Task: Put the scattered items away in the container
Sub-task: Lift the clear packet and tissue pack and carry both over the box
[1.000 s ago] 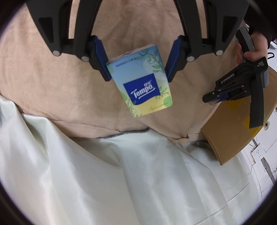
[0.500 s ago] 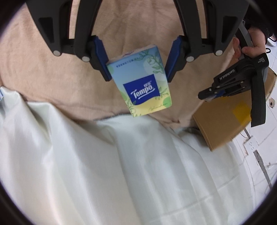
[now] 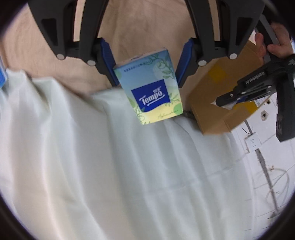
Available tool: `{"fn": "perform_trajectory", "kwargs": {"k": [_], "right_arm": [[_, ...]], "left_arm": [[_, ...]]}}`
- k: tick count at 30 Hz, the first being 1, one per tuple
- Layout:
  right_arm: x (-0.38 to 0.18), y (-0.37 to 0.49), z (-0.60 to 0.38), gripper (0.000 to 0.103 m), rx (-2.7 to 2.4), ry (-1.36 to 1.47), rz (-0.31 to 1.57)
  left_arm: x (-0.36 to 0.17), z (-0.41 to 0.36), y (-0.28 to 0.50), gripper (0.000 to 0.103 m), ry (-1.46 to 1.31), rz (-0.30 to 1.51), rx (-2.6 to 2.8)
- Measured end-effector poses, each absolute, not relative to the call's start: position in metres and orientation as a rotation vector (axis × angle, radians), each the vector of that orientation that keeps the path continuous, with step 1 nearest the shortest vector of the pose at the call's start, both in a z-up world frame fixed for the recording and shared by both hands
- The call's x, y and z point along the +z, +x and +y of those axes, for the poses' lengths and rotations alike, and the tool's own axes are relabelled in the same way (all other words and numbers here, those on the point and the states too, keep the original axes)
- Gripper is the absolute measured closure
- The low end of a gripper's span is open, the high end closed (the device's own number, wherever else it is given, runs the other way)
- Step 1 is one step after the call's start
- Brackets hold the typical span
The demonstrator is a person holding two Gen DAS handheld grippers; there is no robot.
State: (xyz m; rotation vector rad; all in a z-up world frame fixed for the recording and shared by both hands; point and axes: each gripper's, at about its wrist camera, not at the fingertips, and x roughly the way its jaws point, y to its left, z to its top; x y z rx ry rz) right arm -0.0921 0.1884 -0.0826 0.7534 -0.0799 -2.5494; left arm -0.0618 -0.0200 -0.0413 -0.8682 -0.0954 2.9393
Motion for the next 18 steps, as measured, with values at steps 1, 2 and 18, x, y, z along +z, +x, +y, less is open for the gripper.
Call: {"fn": "perform_trajectory", "kwargs": {"k": [1,2,18], "right_arm": [[-0.076,-0.092,0.181,0.037,-2.542,0.736,-0.077],[-0.067,-0.094,0.169,0.037,-2.522,0.723,-0.064],[-0.018,-0.1,-0.033,0.037,-2.253,0.567,0.07]], "left_arm": [[-0.033,-0.026,-0.058,0.083,-0.851,-0.11,2.954],[-0.024,-0.034,-0.054,0.083,-0.836,-0.124,2.969],[0.018,-0.207,0.0,0.083,-0.847,-0.229,3.307]]}}
